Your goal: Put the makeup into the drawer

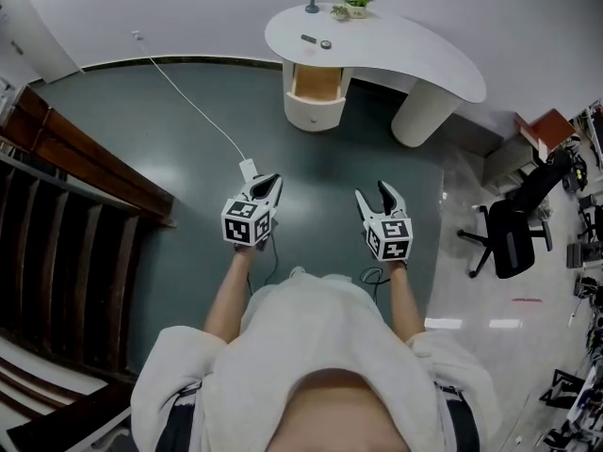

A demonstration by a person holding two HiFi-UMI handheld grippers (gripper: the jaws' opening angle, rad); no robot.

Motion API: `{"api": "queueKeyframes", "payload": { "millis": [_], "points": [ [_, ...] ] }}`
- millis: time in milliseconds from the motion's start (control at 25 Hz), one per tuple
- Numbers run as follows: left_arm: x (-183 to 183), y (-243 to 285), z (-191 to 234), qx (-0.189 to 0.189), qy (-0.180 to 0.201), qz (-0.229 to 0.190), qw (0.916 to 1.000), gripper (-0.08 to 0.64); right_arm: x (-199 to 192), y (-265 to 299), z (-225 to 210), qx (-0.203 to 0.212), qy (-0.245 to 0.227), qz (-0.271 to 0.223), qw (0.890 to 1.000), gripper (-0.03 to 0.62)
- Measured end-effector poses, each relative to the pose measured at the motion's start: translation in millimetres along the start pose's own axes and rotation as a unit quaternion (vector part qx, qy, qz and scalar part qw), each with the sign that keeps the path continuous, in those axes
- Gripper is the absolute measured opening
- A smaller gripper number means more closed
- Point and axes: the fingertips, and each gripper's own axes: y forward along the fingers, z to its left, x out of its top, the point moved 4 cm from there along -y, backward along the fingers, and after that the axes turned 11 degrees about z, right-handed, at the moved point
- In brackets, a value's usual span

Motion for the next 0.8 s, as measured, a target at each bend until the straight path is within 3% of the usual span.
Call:
{"api": "queueKeyframes", "payload": {
  "millis": [520, 800],
  "points": [
    [44.3, 96.8, 61.0, -0.005, -0.005, 0.022, 0.9997, 0.016, 24.4, 104.6, -53.3, 0.0, 0.011, 0.022, 1.0, 0.222],
    [105.3, 179.2, 97.8, 0.007, -0.011, 0.026, 0.9996, 0.015, 66.1, 187.7, -115.9, 0.02, 0.012, 0.027, 0.999, 0.222]
  ]
}}
